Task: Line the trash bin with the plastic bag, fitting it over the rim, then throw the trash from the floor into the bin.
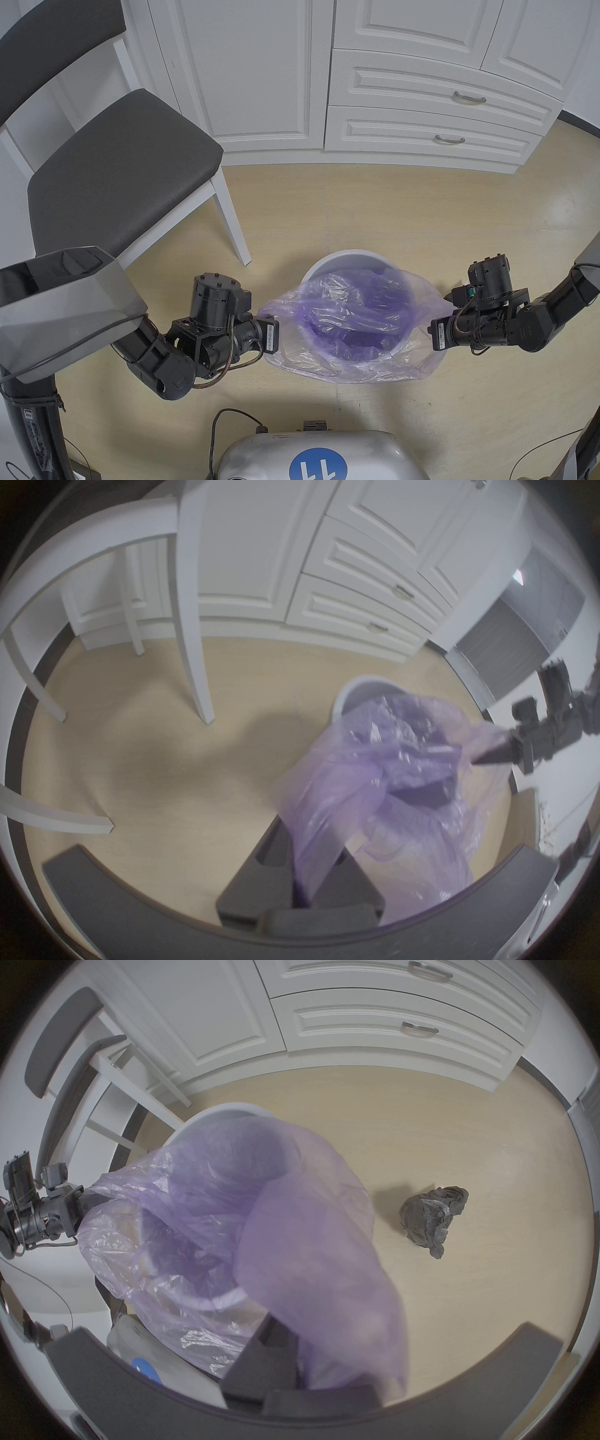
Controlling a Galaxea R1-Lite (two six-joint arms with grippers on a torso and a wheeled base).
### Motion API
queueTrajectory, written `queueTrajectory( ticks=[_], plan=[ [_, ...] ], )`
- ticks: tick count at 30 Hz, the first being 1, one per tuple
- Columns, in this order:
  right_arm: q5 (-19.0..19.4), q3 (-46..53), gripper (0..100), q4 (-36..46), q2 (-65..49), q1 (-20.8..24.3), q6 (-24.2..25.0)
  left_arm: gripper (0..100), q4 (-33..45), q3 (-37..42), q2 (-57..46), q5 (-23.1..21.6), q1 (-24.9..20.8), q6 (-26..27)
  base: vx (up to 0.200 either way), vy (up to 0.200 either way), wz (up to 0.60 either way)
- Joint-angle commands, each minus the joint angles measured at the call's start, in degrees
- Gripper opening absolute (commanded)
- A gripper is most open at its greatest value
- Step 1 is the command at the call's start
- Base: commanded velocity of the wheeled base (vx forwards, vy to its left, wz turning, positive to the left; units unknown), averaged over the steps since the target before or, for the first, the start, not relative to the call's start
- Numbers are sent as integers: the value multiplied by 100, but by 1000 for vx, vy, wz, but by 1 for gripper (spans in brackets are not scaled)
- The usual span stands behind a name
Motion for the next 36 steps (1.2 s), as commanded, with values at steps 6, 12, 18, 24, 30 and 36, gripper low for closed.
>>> queueTrajectory(
  ticks=[6,12,18,24,30,36],
  plan=[
    [-8,57,0,-10,314,-46,-68,0,-200,32,563,-185,49,71,0,0,0],
    [-8,-22,0,-45,428,-240,-68,0,-507,-47,756,-212,357,88,0,0,0],
    [1,-93,0,-54,472,-433,-68,0,-525,-117,721,-229,559,97,0,0,0],
    [9,-84,0,-54,463,-468,-68,0,-815,-73,721,-229,568,88,0,0,0],
    [53,-84,0,-54,401,-600,-77,0,-1026,6,607,-238,585,88,0,0,0],
    [71,-57,0,-54,401,-697,-86,0,-1026,85,554,-361,585,88,0,0,0]
  ],
)
